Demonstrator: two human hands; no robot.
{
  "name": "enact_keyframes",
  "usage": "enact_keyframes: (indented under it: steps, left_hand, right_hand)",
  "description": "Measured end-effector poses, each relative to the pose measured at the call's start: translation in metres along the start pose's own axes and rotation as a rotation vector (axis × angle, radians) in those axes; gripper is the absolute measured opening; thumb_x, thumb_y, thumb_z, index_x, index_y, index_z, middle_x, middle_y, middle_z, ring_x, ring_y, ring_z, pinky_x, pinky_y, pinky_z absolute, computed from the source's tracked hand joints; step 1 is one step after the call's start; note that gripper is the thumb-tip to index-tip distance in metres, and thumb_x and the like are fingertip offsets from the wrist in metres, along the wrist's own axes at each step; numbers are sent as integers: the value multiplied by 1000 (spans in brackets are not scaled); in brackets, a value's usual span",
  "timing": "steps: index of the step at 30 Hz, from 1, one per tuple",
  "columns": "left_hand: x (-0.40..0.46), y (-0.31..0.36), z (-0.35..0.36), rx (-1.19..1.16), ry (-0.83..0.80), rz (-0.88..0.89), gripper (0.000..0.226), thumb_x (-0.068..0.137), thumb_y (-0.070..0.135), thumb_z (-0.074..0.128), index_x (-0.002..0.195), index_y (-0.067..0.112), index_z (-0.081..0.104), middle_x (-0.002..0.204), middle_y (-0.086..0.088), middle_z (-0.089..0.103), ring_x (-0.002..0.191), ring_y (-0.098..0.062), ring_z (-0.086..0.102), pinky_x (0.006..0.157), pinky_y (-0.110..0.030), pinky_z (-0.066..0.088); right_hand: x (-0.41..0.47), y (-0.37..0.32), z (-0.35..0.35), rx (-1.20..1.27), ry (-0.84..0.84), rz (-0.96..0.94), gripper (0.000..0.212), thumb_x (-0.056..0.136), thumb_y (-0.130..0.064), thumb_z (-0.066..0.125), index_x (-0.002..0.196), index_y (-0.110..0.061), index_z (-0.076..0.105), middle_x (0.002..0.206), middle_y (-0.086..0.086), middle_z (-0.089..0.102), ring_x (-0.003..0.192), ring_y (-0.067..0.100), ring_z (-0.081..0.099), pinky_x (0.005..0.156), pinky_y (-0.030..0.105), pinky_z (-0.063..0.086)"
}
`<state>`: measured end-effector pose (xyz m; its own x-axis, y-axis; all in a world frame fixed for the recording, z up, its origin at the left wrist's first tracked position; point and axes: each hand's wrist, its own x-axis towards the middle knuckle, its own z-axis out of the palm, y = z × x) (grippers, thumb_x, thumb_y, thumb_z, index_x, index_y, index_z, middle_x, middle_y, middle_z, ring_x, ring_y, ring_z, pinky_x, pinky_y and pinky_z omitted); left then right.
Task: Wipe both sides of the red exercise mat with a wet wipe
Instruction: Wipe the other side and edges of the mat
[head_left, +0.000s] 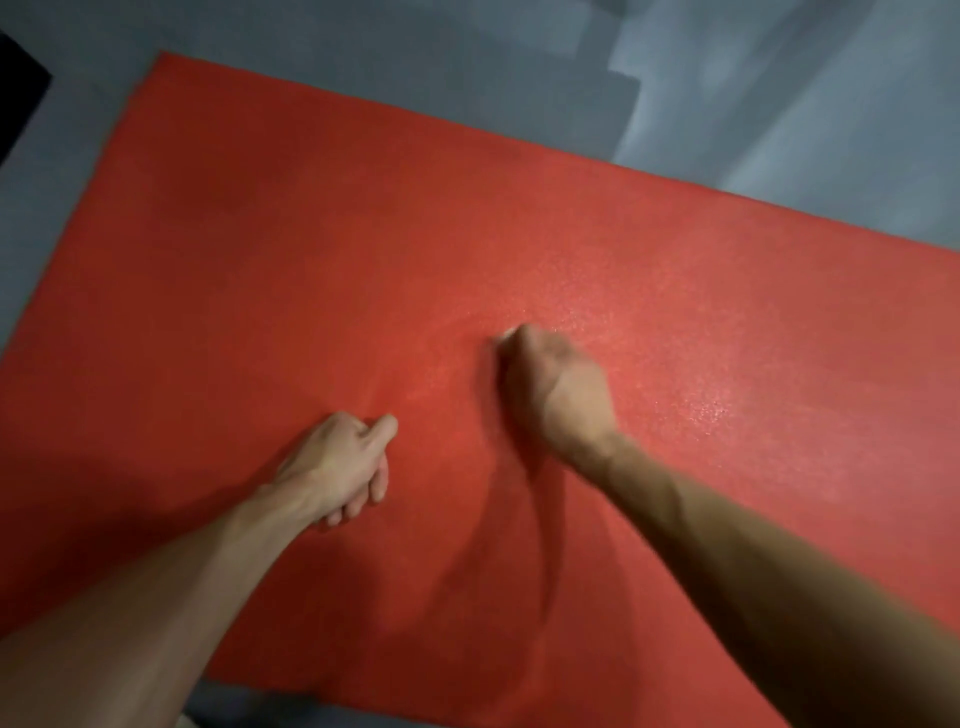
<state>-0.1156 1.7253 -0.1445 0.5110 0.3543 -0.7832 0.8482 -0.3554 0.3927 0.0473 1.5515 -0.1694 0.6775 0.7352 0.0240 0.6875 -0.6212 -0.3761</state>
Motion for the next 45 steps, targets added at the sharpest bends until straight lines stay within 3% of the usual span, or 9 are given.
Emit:
enact_keyframes:
  steps: [4,7,10,12,20,28,34,38,45]
  left_hand:
    - [0,1,-1,22,3,10,69,103,44,34,52,9,63,39,-9,53,28,-21,45,34,-15,30]
    - [1,-1,-2,6,-9,14,68,102,42,35,50,9,63,40,-10,53,28,-21,46,35,-17,31]
    - [2,0,-2,7,-17,6,69,102,44,35,49,9,63,40,-10,54,29,-21,47,36,-18,34]
    - [1,2,-2,13,-18,-3,69,101,45,35,48,10,63,40,-9,54,29,-21,47,35,-18,33]
    - [-1,3,-5,-9,-28,9,70,103,42,35,51,7,65,41,-11,55,28,-22,46,34,-16,30]
    - [6,-3,-4,-17,-51,8,71,101,48,33,49,11,64,41,-6,55,31,-20,49,42,-21,41]
    - [6,-3,-5,-17,-46,29,75,105,49,31,50,11,65,40,-6,54,30,-19,47,39,-19,37]
    - [6,-5,-4,-22,-47,53,74,105,48,31,52,10,65,40,-7,54,30,-19,48,38,-19,36]
    - [8,-7,-3,-27,-47,33,71,100,50,33,52,11,67,42,-6,56,31,-20,49,41,-21,39]
  right_hand:
    - [2,-19,12,-38,-92,-386,4,99,-28,52,101,-24,53,82,-1,61,73,25,58,65,38,46]
    - [28,50,-14,-208,-21,-31,21,97,-30,61,99,-33,40,81,-10,52,67,18,49,61,34,38]
    - [40,115,-54,-223,133,491,25,104,-38,46,108,-13,50,96,21,67,83,42,65,67,43,43]
    - [42,110,-55,-202,178,563,29,105,-37,42,109,-10,50,101,27,67,90,48,64,69,44,43]
    - [55,-36,22,-96,-29,-307,7,100,-29,57,101,-23,59,84,1,64,75,29,63,62,37,47]
    - [67,108,-53,-249,175,563,32,106,-43,38,113,-15,51,106,27,68,94,48,65,69,42,40]
    - [95,-31,21,-59,58,72,20,106,-33,45,106,-16,55,92,11,68,84,36,65,62,34,32]
    - [92,-66,34,-49,-40,-302,14,101,-32,53,109,-24,61,93,0,68,85,30,66,65,37,49]
    - [110,105,-31,-359,95,445,23,102,-48,43,106,-27,52,103,-2,72,86,33,66,77,45,49]
